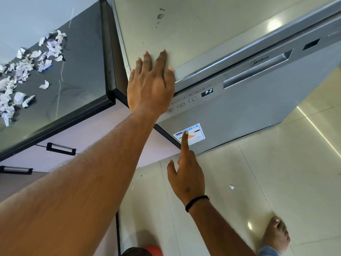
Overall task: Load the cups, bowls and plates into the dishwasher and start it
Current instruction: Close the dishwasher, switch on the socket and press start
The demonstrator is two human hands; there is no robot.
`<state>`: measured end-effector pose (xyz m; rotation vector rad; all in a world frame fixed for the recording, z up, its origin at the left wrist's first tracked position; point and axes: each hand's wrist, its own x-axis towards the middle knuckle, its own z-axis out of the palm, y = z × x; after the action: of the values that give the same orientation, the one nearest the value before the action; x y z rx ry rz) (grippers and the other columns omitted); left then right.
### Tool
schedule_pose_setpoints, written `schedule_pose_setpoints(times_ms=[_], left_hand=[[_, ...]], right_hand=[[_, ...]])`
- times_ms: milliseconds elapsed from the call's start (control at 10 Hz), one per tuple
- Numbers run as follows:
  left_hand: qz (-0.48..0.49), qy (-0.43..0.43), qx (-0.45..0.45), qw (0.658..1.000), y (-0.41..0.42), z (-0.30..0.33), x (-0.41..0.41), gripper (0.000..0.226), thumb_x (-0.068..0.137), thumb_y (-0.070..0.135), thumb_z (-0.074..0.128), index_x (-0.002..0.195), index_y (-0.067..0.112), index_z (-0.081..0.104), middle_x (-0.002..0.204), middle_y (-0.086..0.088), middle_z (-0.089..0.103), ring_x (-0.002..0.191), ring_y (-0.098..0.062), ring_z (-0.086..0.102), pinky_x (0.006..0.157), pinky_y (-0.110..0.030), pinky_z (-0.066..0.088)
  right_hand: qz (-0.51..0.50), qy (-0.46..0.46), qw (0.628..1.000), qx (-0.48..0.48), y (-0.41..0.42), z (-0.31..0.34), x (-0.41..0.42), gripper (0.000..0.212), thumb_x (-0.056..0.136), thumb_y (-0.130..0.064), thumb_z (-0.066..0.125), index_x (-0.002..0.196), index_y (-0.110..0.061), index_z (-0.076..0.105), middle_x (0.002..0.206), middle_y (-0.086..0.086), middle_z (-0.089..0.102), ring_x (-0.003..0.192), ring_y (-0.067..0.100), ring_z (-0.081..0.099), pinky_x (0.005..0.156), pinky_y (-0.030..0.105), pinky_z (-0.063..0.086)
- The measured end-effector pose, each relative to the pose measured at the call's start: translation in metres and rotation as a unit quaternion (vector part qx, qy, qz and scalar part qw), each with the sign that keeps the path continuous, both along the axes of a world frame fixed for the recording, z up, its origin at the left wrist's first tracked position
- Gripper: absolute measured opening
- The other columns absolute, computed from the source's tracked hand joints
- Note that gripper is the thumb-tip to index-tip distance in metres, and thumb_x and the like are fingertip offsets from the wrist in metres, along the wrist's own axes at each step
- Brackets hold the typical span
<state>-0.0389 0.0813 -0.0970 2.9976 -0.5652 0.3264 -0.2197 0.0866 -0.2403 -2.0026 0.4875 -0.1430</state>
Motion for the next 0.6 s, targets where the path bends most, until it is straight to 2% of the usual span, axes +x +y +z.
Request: schedule_pose_setpoints(times_ms=[200, 300, 600], left_hand=[[0.001, -0.003, -0.001, 1.000, 0.000, -0.001, 0.000, 0.057, 0.105, 0.051, 0.017, 0.158, 0.035, 0.024, 0.166, -0.009, 0.022, 0.154, -0.028, 0.018, 0.124, -0.044, 0.017], [0.002, -0.005, 0.002, 1.000, 0.000, -0.001, 0.001, 0.057, 0.104, 0.051, 0.017, 0.158, 0.035, 0.024, 0.166, -0.008, 0.023, 0.154, -0.028, 0.018, 0.124, -0.044, 0.018], [0.002, -0.007, 0.001, 1.000, 0.000, -0.002, 0.001, 0.058, 0.104, 0.052, 0.016, 0.158, 0.035, 0.024, 0.166, -0.008, 0.024, 0.153, -0.028, 0.019, 0.124, -0.045, 0.019]], right_hand=[[-0.014, -0.019, 1.000, 0.015, -0.008, 0.006, 0.008, 0.097, 0.095, -0.029, 0.060, 0.155, -0.044, -0.015, 0.137, 0.010, 0.053, 0.096, 0.018, 0.060, 0.073, 0.032, 0.060], [-0.021, -0.026, 0.999, 0.020, -0.013, 0.010, 0.014, 0.097, 0.096, -0.028, 0.062, 0.155, -0.045, -0.013, 0.142, 0.010, 0.051, 0.106, 0.020, 0.060, 0.074, 0.033, 0.060], [-0.021, -0.016, 0.999, 0.028, -0.019, 0.015, 0.018, 0.096, 0.096, -0.028, 0.063, 0.154, -0.045, -0.011, 0.146, 0.009, 0.050, 0.109, 0.023, 0.061, 0.076, 0.033, 0.060]])
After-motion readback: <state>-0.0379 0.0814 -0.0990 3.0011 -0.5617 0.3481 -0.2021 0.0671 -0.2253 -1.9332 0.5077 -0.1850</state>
